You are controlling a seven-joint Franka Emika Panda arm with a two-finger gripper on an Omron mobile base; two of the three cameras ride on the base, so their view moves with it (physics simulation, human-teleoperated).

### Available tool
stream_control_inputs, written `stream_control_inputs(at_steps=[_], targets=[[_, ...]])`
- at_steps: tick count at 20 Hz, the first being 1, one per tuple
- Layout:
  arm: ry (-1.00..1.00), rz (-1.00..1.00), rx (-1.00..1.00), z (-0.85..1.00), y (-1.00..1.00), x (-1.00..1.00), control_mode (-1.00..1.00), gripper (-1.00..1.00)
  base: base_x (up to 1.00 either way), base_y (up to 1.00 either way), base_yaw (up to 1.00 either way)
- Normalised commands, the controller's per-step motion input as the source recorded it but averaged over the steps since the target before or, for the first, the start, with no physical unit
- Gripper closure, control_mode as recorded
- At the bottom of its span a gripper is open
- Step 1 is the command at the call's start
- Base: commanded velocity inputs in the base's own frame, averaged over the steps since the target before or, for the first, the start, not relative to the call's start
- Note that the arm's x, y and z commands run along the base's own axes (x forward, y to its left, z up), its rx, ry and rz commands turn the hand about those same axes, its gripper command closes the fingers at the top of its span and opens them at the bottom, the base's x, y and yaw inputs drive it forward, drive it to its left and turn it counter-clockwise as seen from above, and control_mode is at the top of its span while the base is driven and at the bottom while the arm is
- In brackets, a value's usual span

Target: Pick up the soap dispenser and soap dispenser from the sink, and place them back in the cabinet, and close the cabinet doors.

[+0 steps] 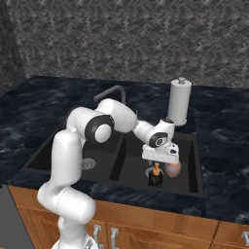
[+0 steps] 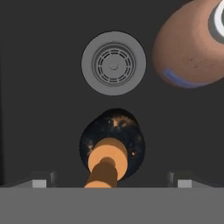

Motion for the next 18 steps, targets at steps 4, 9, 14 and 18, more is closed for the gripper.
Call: stream_control_inputs(at_steps=[4, 9, 14, 18], targets=[[0.02, 0.00, 0.00, -0.04, 0.00, -0.01, -1.00, -1.00, 0.00, 0.00, 0.00], [0.00, 0.00, 0.00, -0.03, 0.00, -0.04, -1.00, -1.00, 0.00, 0.00, 0.00], [0.00, 0.00, 0.00, -0.03, 0.00, -0.02, -1.00, -1.00, 0.00, 0.00, 0.00], [0.01, 0.00, 0.00, -0.09, 0.00, -0.01, -1.00, -1.00, 0.00, 0.00, 0.00]])
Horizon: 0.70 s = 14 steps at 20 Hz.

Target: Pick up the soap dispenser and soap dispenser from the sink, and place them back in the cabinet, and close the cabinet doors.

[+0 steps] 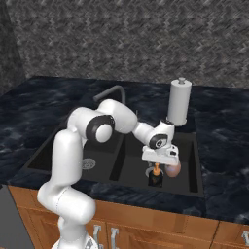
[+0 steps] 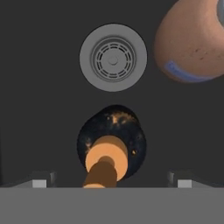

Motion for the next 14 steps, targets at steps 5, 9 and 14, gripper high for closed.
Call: stream_control_inputs(at_steps=[5, 9, 14], targets=[[0.02, 0.00, 0.00, -0.14, 0.00, 0.00, -1.00, -1.00, 0.00, 0.00, 0.00], [0.02, 0.00, 0.00, -0.05, 0.00, 0.00, -1.00, -1.00, 0.00, 0.00, 0.00], [0.00, 0.00, 0.00, 0.00, 0.00, 0.00, -1.00, 1.00, 0.00, 0.00, 0.00]])
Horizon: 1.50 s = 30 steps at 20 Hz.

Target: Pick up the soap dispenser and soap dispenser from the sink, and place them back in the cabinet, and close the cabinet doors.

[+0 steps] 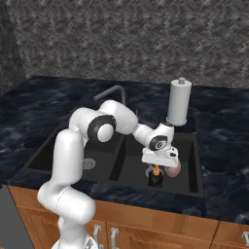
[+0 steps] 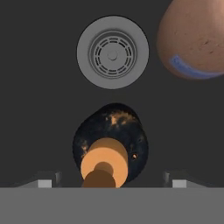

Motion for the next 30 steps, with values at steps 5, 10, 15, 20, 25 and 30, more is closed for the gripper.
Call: stream_control_inputs(at_steps=[5, 10, 15, 20, 25, 30], targets=[[0.00, 0.00, 0.00, 0.00, 0.00, 0.00, -1.00, 1.00, 0.00, 0.00, 0.00], [0.00, 0.00, 0.00, 0.00, 0.00, 0.00, -1.00, 1.00, 0.00, 0.00, 0.00], [0.00, 0.00, 0.00, 0.05, 0.00, 0.00, -1.00, 1.00, 0.00, 0.00, 0.00], [-0.01, 0.00, 0.00, 0.37, -0.04, 0.00, -1.00, 1.00, 0.00, 0.00, 0.00], [-0.02, 0.01, 0.00, 0.53, -0.04, -0.01, -1.00, 1.00, 0.00, 0.00, 0.00], [0.00, 0.01, 0.00, 0.59, 0.00, -0.05, -1.00, 1.00, 0.00, 0.00, 0.00]])
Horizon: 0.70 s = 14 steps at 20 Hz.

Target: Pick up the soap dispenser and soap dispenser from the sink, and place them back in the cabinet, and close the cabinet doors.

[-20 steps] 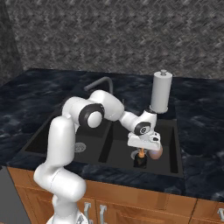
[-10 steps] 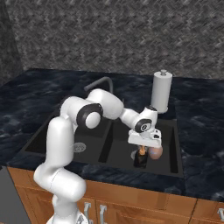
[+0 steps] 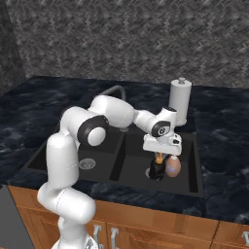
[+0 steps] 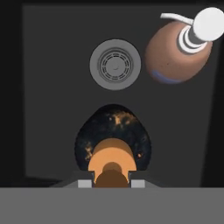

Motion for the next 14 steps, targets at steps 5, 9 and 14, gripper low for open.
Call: stream_control_inputs(at_steps=[5, 9, 14], targets=[[0.00, 0.00, 0.00, 0.65, 0.00, -0.08, -1.00, 1.00, 0.00, 0.00, 0.00], [0.00, 0.00, 0.00, 0.62, 0.01, -0.14, -1.00, 1.00, 0.00, 0.00, 0.00], [0.00, 0.00, 0.00, 0.57, 0.31, -0.15, -1.00, 1.00, 0.00, 0.00, 0.00]])
